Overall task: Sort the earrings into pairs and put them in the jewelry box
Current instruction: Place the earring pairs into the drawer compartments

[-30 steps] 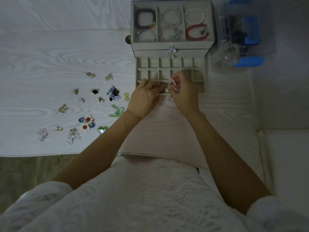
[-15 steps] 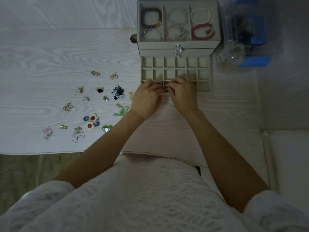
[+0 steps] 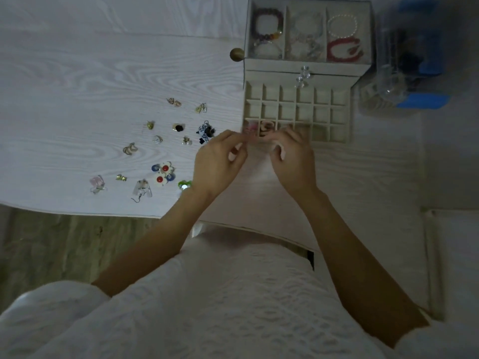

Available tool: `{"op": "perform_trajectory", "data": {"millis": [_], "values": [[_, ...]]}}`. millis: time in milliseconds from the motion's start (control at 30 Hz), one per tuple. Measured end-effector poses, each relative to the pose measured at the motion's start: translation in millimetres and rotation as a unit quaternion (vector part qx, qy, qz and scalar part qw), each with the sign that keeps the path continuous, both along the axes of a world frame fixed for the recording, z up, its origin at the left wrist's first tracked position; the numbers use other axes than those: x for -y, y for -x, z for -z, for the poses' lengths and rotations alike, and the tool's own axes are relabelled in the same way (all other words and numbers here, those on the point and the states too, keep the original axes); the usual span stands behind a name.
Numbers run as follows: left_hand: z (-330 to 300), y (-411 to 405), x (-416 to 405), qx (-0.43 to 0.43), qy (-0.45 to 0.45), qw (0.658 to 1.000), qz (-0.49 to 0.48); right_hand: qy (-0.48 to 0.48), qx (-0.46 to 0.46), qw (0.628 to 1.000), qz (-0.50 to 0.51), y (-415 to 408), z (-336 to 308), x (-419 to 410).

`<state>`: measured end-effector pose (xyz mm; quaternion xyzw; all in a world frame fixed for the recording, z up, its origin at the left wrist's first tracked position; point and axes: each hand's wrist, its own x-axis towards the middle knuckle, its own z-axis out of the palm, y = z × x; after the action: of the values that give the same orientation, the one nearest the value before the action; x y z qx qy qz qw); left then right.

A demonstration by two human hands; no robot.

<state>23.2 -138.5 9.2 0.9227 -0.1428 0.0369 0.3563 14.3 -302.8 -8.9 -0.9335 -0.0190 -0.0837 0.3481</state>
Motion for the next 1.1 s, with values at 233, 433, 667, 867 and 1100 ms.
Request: {"op": "perform_trajectory", "data": {"millis": [233,433,667,867,1100], "values": [[26.8,30.4,-76.3,-0.108,-0.095,0.985,-0.092,0.006,-0.117,0.983,-0.141,28.1,16.2,-55.3],[38.2,4.9,-67.7,-0.112,-0.214,0.97,-0.002,0.04,-0.116,0.98,-0.155,-3.9,23.5,-96.1],[43.1,12.8,-67.2,-0.096,-0.153,0.983,-0.024,0.044,-0.153,0.973,-0.169,-5.8,35.7,-102.7],[47.1,21.7,-60.6,-0.088,-0.138,0.986,0.016,0.011,-0.137,0.982,-0.129,21.3,34.8,-59.9],[44.2,17.6,-30.8,-0.095,-0.147,0.98,0.093,-0.014,-0.12,0.993,-0.004,56.2,40.0,-7.1]]}}
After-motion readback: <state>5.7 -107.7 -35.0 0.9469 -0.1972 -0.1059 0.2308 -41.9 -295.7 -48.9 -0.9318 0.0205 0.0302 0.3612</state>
